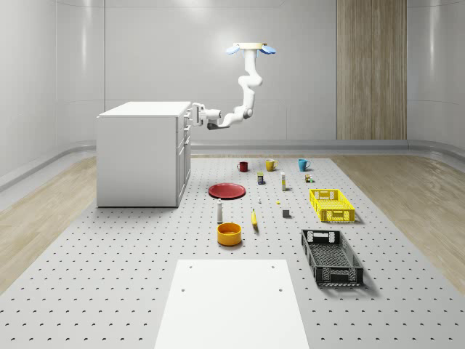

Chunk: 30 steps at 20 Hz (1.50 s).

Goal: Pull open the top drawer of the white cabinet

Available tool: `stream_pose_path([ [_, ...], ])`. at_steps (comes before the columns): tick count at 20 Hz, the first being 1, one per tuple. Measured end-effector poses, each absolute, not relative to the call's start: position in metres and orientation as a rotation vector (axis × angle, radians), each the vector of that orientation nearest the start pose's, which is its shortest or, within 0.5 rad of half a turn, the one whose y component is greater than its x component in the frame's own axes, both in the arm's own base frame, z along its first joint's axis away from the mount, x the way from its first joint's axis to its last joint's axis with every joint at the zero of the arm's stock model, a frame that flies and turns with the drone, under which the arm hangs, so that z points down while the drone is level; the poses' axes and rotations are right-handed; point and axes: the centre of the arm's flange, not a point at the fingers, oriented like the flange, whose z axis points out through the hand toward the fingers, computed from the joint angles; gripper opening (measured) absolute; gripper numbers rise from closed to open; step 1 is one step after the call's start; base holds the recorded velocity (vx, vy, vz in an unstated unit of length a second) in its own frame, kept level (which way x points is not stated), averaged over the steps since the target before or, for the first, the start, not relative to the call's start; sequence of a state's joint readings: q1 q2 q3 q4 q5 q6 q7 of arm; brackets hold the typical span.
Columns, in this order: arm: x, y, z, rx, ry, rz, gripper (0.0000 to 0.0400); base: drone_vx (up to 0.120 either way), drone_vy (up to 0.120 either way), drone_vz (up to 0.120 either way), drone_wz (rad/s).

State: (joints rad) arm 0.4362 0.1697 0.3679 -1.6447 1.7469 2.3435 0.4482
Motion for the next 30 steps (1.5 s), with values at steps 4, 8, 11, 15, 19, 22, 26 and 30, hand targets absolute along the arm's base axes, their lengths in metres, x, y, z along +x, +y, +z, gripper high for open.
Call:
stream_pose_path([
  [4, 0.4599, 0.4723, 0.5952, -1.484, 0.599, 0.620, 0.0305, 0.000, 0.000, 0.000, 0.000],
  [8, 0.4600, 0.4726, 0.5952, -1.484, 0.599, 0.620, 0.0305, 0.000, 0.000, 0.000, 0.000],
  [11, 0.4601, 0.4726, 0.5970, -1.484, 0.599, 0.619, 0.0305, 0.000, 0.000, 0.000, 0.000],
  [15, 0.4601, 0.4727, 0.5983, -1.484, 0.599, 0.619, 0.0305, 0.000, 0.000, 0.000, 0.000],
  [19, 0.4600, 0.4727, 0.5986, -1.484, 0.599, 0.619, 0.0305, 0.000, 0.000, 0.000, 0.000],
  [22, 0.4600, 0.4728, 0.5980, -1.484, 0.599, 0.619, 0.0305, 0.000, 0.000, 0.000, 0.000],
  [26, 0.4600, 0.4728, 0.5976, -1.484, 0.599, 0.619, 0.0305, 0.000, 0.000, 0.000, 0.000],
  [30, 0.4600, 0.4728, 0.5974, -1.484, 0.599, 0.619, 0.0185, 0.000, 0.000, 0.000, 0.000],
])
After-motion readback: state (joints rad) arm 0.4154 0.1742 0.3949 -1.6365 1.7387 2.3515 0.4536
